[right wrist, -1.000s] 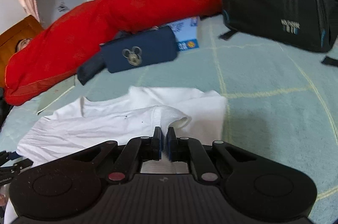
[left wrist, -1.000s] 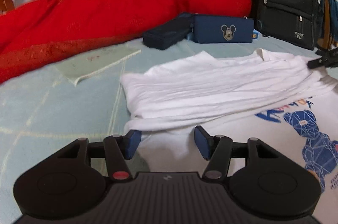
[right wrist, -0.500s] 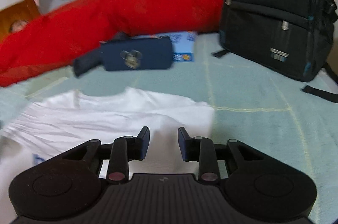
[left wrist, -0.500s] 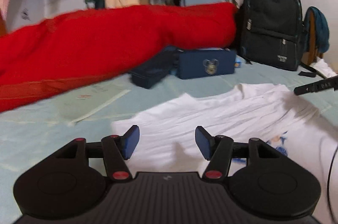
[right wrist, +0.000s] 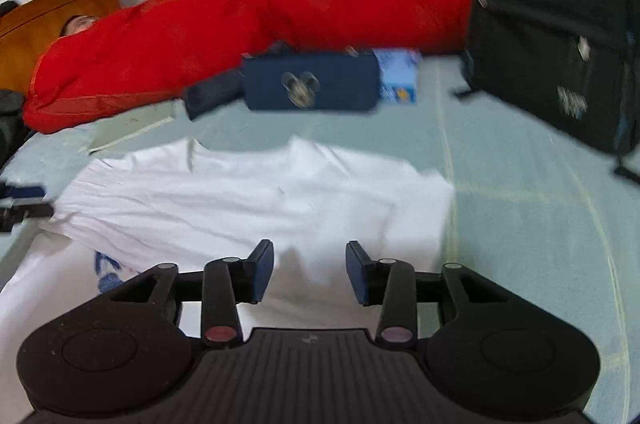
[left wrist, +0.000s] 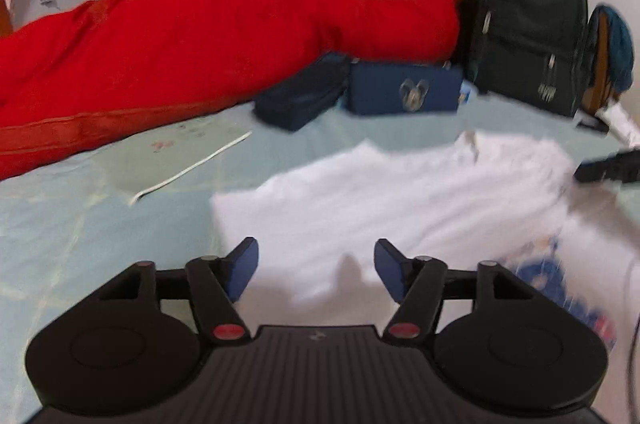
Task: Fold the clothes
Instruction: 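Lift both open tools away from the shirt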
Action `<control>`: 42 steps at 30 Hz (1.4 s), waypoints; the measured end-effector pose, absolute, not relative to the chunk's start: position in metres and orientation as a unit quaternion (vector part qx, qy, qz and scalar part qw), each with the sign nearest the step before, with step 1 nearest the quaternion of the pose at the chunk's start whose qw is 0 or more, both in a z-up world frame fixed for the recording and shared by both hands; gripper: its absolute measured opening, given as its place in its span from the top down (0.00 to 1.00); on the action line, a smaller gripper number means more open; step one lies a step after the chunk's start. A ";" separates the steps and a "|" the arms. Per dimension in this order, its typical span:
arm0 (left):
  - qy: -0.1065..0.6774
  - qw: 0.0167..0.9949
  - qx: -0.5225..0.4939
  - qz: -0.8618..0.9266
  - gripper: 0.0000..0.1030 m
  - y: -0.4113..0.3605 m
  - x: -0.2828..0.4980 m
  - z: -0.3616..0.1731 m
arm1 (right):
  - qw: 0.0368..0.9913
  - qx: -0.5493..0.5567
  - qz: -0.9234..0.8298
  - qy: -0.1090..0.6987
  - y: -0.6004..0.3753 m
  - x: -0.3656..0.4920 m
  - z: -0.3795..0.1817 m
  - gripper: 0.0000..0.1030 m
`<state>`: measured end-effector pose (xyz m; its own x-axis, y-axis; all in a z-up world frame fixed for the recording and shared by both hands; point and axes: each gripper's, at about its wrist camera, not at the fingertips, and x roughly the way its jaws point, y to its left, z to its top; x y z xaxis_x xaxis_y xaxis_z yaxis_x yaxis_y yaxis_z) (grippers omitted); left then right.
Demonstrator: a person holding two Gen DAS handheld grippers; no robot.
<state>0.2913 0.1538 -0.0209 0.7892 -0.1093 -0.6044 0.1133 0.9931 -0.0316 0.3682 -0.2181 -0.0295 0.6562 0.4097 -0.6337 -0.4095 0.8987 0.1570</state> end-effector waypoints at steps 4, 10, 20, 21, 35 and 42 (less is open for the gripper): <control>0.341 0.938 -0.002 -0.058 0.34 0.144 0.330 -0.038 | 0.897 -0.001 0.221 0.383 -0.209 0.377 -0.050 0.51; 0.347 0.936 -0.043 0.030 0.40 0.178 0.338 -0.055 | 0.901 0.002 0.225 0.370 -0.218 0.369 -0.056 0.51; 0.365 0.931 -0.004 -0.007 0.35 0.162 0.339 -0.056 | 0.901 -0.002 0.227 0.370 -0.213 0.369 -0.055 0.38; 0.362 0.932 0.000 -0.007 0.37 0.162 0.335 -0.050 | 0.901 -0.003 0.222 0.374 -0.213 0.368 -0.052 0.38; 0.373 0.917 0.102 -0.098 0.32 0.104 0.233 -0.005 | 0.911 -0.036 0.201 0.358 -0.235 0.263 0.002 0.25; 0.330 0.921 0.155 -0.137 0.19 0.080 0.173 0.044 | 0.921 -0.049 0.222 0.318 -0.236 0.214 0.040 0.10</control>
<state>0.1727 0.0800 0.0437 0.7450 -0.1501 -0.6499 0.3542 0.9147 0.1948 0.2142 -0.2362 0.0403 0.6997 0.3781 -0.6062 -0.4398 0.8966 0.0516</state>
